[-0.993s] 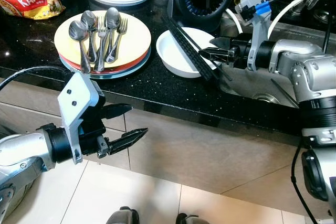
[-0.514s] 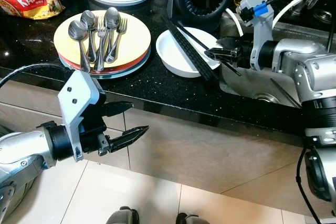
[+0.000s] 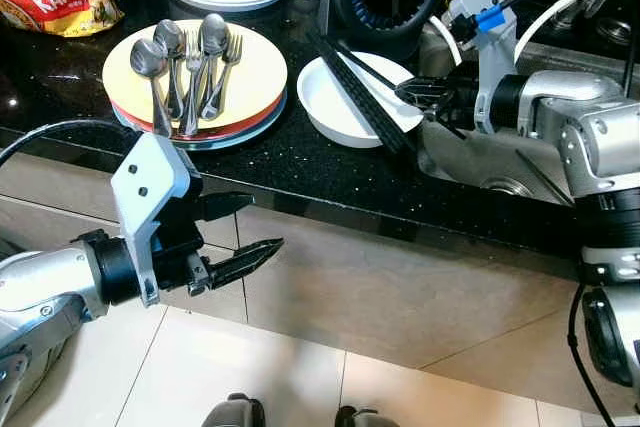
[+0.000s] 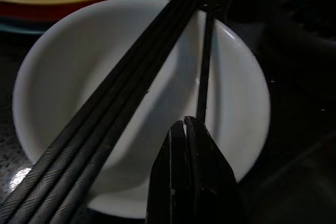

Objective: Kitchen organization

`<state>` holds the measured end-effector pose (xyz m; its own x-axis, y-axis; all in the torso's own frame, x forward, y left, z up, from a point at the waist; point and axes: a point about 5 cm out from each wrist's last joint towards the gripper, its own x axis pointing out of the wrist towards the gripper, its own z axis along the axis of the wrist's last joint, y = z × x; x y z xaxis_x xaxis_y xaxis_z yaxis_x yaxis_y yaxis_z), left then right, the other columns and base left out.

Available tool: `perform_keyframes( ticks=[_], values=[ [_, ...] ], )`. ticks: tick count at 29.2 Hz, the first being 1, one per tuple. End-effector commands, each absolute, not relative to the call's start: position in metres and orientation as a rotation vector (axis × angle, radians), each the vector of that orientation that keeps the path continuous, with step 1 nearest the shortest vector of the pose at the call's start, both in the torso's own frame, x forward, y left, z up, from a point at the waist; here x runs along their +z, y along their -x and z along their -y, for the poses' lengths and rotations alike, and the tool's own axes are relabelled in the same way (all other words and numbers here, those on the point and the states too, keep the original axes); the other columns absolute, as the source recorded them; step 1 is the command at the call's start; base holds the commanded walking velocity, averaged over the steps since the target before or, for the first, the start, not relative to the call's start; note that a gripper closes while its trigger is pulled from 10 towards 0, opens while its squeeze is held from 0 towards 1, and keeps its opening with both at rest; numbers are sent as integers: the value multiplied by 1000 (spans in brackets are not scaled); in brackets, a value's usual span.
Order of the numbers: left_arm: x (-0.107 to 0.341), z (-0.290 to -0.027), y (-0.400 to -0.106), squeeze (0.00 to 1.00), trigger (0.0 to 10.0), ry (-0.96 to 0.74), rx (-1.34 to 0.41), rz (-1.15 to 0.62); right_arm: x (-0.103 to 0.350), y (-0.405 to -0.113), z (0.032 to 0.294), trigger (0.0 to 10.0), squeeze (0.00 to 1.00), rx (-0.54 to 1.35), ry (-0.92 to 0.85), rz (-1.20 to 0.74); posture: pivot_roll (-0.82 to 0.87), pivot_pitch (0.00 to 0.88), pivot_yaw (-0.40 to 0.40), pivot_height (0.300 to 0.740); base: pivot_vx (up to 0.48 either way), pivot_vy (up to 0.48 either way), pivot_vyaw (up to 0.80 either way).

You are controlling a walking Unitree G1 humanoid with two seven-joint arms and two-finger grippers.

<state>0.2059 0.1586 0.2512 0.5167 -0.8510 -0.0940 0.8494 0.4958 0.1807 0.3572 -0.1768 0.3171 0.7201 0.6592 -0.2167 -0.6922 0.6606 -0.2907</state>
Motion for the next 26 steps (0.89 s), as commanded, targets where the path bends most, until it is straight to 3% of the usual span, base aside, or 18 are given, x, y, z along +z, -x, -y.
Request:
perform_keyframes(
  ticks=[1, 10, 11, 12, 13, 15, 16, 21, 22, 23, 24, 26],
  values=[
    [250, -157, -203, 0, 10000, -209, -1046, 5, 313, -355, 178, 0, 0, 775, 377, -116, 142, 172, -70, 740, 0, 0, 0],
    [250, -157, -203, 0, 10000, -208, -1044, 4, 325, -356, 179, 0, 0, 757, 287, -39, 144, 173, -72, 740, 0, 0, 0],
    [250, -157, -203, 0, 10000, -207, -1044, 3, 326, -356, 178, 3059, 0, 756, 289, -28, 144, 173, -72, 740, 0, 0, 0],
    [250, -157, -203, 0, 10000, -207, -1044, 3, 326, -356, 178, 3059, 0, 756, 289, -28, 144, 173, -72, 740, 0, 0, 0],
    [250, -156, -203, 0, 10000, -208, -1045, 3, 327, -356, 178, 10000, 0, 757, 287, -19, 144, 170, -73, 740, 0, 0, 0],
    [250, -156, -203, 0, 10000, -208, -1046, 3, 327, -355, 177, 10000, 0, 758, 285, -14, 144, 170, -73, 740, 0, 0, 0],
    [250, -156, -203, 0, 10000, -206, -1047, 4, 327, -355, 177, 10000, 1000, 760, 294, -9, 143, 168, -74, 740, 0, 0, 0],
    [250, -155, -203, 0, 10000, -205, -1050, 5, 324, -359, 175, 10000, 1000, 724, 327, -15, 142, 163, -76, 740, 0, 0, 0],
    [250, -155, -203, 0, 10000, -205, -1050, 5, 323, -360, 175, 10000, 659, 717, 331, -17, 142, 163, -76, 740, 0, 0, 0],
    [250, -155, -203, 0, 10000, -204, -1052, 6, 322, -362, 174, 10000, 549, 703, 347, -26, 142, 161, -77, 740, 0, 0, 0],
    [249, -155, -203, 0, 10000, -202, -1053, 7, 321, -363, 174, 10000, 27, 693, 365, -33, 142, 161, -77, 740, 0, 0, 0],
    [249, -154, -203, 0, 10000, -201, -1054, 8, 320, -364, 174, 10000, 0, 685, 375, -40, 142, 161, -77, 740, 0, 0, 0]
  ],
)
